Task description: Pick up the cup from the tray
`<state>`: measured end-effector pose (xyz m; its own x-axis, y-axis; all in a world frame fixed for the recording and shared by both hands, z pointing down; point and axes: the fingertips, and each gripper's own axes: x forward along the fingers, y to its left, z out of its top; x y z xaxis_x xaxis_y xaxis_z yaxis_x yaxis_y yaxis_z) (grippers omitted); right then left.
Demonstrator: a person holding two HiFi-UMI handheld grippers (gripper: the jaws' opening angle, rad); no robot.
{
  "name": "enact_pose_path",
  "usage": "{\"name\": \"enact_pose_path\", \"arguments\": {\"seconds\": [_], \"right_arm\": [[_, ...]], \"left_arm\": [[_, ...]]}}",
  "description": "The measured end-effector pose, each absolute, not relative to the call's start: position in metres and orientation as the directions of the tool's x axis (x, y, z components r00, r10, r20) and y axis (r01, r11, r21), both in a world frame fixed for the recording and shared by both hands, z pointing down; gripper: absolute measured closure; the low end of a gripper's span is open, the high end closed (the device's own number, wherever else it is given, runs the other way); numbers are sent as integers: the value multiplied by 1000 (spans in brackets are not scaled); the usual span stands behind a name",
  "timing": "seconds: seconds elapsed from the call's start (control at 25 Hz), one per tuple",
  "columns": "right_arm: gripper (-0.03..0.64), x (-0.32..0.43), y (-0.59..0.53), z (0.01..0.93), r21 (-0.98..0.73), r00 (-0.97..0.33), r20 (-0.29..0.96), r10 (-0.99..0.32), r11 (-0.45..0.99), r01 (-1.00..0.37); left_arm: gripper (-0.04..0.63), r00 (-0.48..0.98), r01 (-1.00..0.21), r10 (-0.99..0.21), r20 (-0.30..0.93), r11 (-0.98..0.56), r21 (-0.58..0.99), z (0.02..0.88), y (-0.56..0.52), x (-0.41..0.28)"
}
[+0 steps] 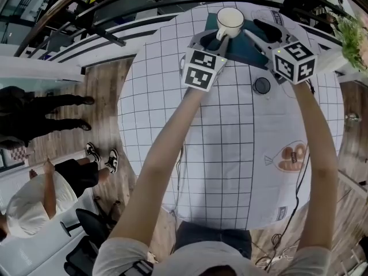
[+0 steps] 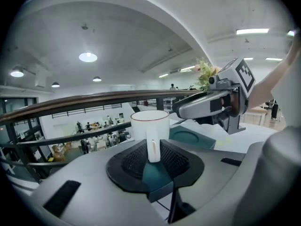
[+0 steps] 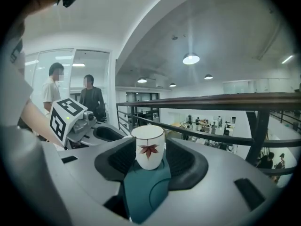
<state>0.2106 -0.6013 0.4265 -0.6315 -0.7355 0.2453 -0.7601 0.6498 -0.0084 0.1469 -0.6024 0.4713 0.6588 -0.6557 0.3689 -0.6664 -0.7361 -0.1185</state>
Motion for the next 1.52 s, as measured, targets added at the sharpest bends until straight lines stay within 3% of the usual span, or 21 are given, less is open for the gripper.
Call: {"name": "enact_pose_path", "arguments": {"seconds": [0.2,0.4,1.08,1.52], "right_arm": [[371,195,-607,431,-48,-678,246,-693,690,-723],[334,178,-619,438,-50,-698,275,-662,715,-697],[327,168,-619,443,-30,-717,263,-646,737,-675],[327,173,-582,397,8,-709,233,-666,730,-683]], "left_arm": [[520,696,-647,-624,355,-759,-67,471,-604,143],[522,723,-619,-599,343,-783,-62,471,-605,139],[525,734,-592,-589,338,-799,-106,469,-597,139],[525,758,-572,-589,280,-807,-147,425,-561,143]]}}
